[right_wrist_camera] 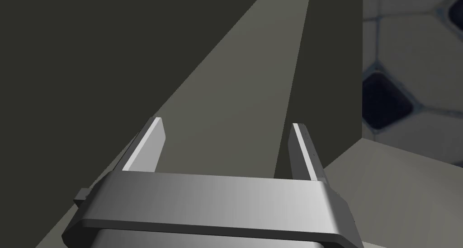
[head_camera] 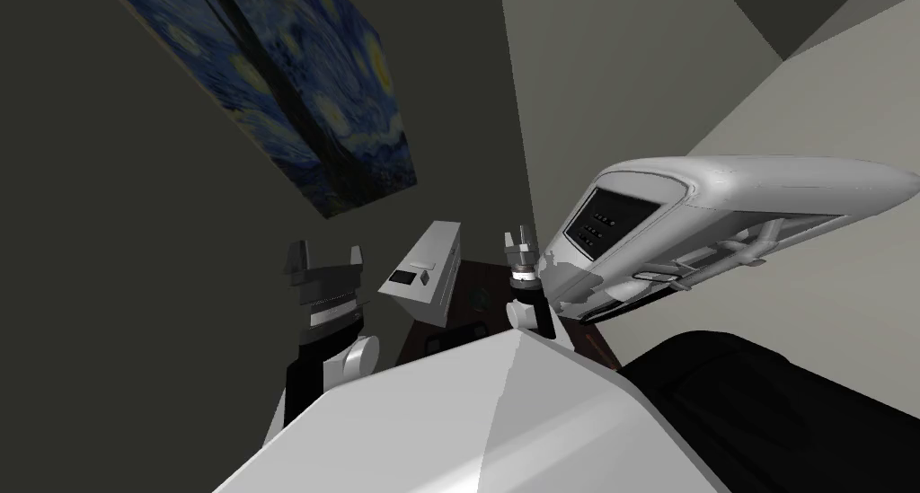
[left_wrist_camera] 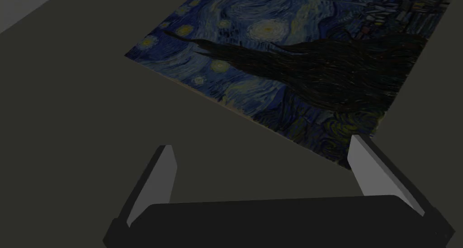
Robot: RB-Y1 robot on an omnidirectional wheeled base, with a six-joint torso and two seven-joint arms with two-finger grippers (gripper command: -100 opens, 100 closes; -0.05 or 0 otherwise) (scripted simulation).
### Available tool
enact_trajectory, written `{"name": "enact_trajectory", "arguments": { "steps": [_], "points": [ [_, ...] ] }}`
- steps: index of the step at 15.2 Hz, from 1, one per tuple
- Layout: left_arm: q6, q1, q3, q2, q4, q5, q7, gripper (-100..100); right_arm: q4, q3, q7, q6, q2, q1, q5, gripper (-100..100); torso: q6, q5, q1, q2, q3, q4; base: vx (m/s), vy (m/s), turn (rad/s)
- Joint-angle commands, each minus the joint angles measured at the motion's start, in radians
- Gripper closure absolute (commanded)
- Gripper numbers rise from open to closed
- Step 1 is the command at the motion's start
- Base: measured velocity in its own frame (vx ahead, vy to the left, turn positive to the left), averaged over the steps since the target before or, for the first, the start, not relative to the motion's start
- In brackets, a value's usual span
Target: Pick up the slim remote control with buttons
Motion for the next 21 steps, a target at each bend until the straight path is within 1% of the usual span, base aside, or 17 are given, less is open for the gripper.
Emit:
{"name": "enact_trajectory", "arguments": {
  "steps": [1,3,4,6,7,8,9,10,11,12,13,14,15,17,18,20,21],
  "points": [
    [0.013,-0.008,0.004,0.037,0.014,0.002,-0.008,-100,0.000,0.000,0.000,0.000,0.000,0.000,0.000,0,0.000,0.000,0.000,0.000,0.000,0.000,-0.002,-0.011,-0.009],
    [0.044,-0.029,0.015,0.086,0.047,0.007,-0.026,-100,0.000,0.000,0.000,0.000,0.000,0.000,0.000,0,0.000,0.000,-0.001,0.000,0.000,0.000,-0.009,-0.035,-0.025],
    [0.044,-0.029,0.015,0.090,0.047,0.007,-0.026,-100,0.000,0.000,0.000,0.000,0.000,0.000,0.000,0,0.000,0.000,-0.002,0.000,0.000,0.000,-0.011,-0.044,-0.019],
    [0.091,-0.059,0.031,0.142,0.097,0.015,-0.054,-100,0.000,0.000,0.000,0.000,0.000,0.000,0.000,0,0.000,-0.001,-0.003,0.001,0.000,0.000,-0.011,-0.061,-0.029],
    [0.092,-0.059,0.031,0.142,0.097,0.015,-0.054,-100,0.000,0.000,0.000,0.000,0.000,0.000,0.000,0,0.000,-0.001,-0.004,0.000,0.000,0.000,-0.008,-0.062,-0.027],
    [0.121,-0.078,0.041,0.168,0.128,0.019,-0.071,-100,0.000,0.000,0.000,0.000,0.000,0.000,0.000,0,0.000,-0.001,-0.004,0.000,0.000,0.000,-0.005,-0.068,-0.027],
    [0.121,-0.078,0.041,0.168,0.128,0.019,-0.071,-100,0.000,0.000,0.000,0.000,0.000,0.000,0.000,0,0.000,-0.001,-0.004,0.000,0.000,0.000,-0.005,-0.062,-0.019],
    [0.154,-0.099,0.051,0.193,0.162,0.025,-0.090,-100,0.000,0.000,0.000,0.000,0.000,0.000,0.000,0,0.000,-0.001,-0.004,0.000,0.000,0.000,-0.008,-0.062,-0.029],
    [0.154,-0.099,0.051,0.193,0.162,0.025,-0.090,-100,0.000,0.000,0.000,0.000,0.000,0.000,0.000,0,0.000,-0.001,-0.004,0.000,0.000,0.000,-0.009,-0.059,-0.025],
    [0.190,-0.122,0.063,0.217,0.193,0.030,-0.111,-100,0.000,0.000,0.000,0.000,0.000,0.000,0.000,0,0.000,-0.001,-0.004,0.000,0.000,0.000,-0.007,-0.066,-0.032],
    [0.190,-0.122,0.063,0.217,0.200,0.030,-0.111,-100,0.000,0.000,0.000,0.000,0.000,0.000,0.000,0,0.000,-0.001,-0.004,0.000,0.000,0.000,-0.002,-0.063,-0.037],
    [0.227,-0.146,0.076,0.241,0.236,0.037,-0.134,-100,0.000,0.000,0.000,0.000,0.000,0.000,0.000,0,0.000,-0.001,-0.004,0.000,0.000,0.000,0.002,-0.074,-0.048],
    [0.229,-0.146,0.076,0.241,0.241,0.037,-0.134,-100,0.000,0.000,0.000,0.000,0.000,0.000,0.000,0,0.000,-0.001,-0.005,0.000,0.000,0.000,0.000,-0.070,-0.029],
    [0.270,-0.173,0.090,0.265,0.285,0.043,-0.159,-100,0.000,0.000,0.000,0.000,0.000,0.000,0.000,0,0.000,-0.001,-0.005,-0.001,0.000,0.000,0.004,-0.070,-0.032],
    [0.294,-0.201,0.105,0.287,0.318,0.051,-0.184,-100,0.000,0.000,0.000,0.000,0.000,0.000,0.000,0,0.000,-0.001,-0.005,-0.001,0.000,0.000,0.000,-0.076,-0.041],
    [0.315,-0.201,0.105,0.287,0.331,0.051,-0.184,-100,0.000,0.000,0.000,0.000,0.000,0.000,0.000,0,0.000,-0.001,-0.005,-0.001,0.000,0.000,0.002,-0.061,-0.024],
    [0.348,-0.231,0.120,0.309,0.368,0.058,-0.212,-100,0.000,0.000,0.000,0.000,0.000,0.000,0.000,0,0.000,-0.001,-0.004,0.000,0.000,0.000,0.005,-0.048,-0.029]
  ]
}}
